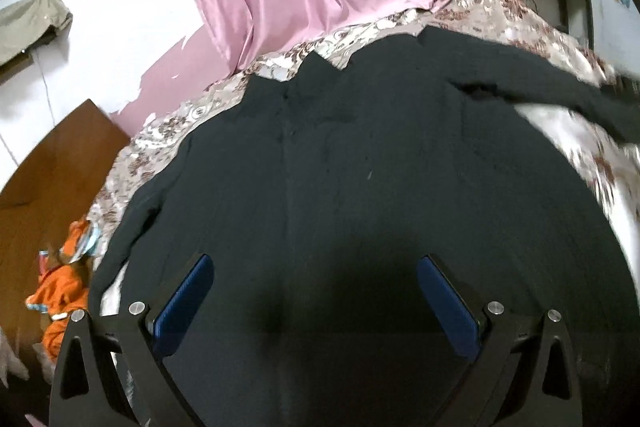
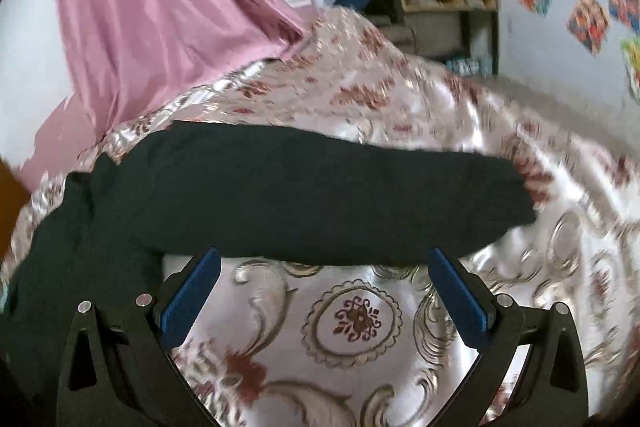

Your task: Fold large clothes

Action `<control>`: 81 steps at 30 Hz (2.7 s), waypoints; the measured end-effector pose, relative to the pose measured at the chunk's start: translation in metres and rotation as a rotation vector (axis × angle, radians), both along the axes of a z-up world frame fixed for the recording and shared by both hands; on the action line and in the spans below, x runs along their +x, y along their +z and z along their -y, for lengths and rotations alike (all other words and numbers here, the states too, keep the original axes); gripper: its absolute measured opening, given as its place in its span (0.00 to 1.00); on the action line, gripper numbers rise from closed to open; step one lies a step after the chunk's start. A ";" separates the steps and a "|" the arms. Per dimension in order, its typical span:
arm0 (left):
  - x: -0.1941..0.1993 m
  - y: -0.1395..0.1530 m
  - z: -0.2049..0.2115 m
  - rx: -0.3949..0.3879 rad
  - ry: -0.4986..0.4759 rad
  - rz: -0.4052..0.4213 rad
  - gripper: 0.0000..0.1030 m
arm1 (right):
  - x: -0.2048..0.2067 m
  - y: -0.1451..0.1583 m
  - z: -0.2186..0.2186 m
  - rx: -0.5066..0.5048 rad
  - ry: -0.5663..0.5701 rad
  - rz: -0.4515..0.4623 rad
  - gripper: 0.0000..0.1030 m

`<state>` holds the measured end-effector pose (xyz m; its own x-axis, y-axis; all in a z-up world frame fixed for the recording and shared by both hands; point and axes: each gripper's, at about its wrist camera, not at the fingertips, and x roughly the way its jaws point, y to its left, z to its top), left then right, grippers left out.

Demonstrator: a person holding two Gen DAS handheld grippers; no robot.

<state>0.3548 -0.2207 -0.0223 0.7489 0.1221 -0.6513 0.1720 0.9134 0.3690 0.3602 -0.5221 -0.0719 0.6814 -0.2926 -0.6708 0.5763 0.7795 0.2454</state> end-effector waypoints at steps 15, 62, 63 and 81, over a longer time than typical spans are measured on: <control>0.133 -0.011 0.079 -0.394 0.011 -0.087 1.00 | 0.005 -0.097 0.122 0.580 -0.225 0.030 0.99; 0.091 -0.009 -0.253 -0.770 0.175 -0.364 0.99 | 0.048 0.171 -0.127 -0.563 0.218 0.280 0.09; 0.088 -0.009 -0.268 -0.788 0.180 -0.360 0.99 | 0.048 0.175 -0.146 -0.591 0.252 0.266 0.09; 0.063 -0.042 -0.359 -1.071 0.193 -0.280 0.99 | 0.092 0.006 -0.360 -0.267 1.017 -0.390 0.34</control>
<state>0.4181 0.1388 -0.0643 0.5884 -0.5035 -0.6326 -0.0529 0.7568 -0.6515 0.4524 -0.1622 -0.0663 0.4426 0.1141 -0.8894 -0.3579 0.9319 -0.0585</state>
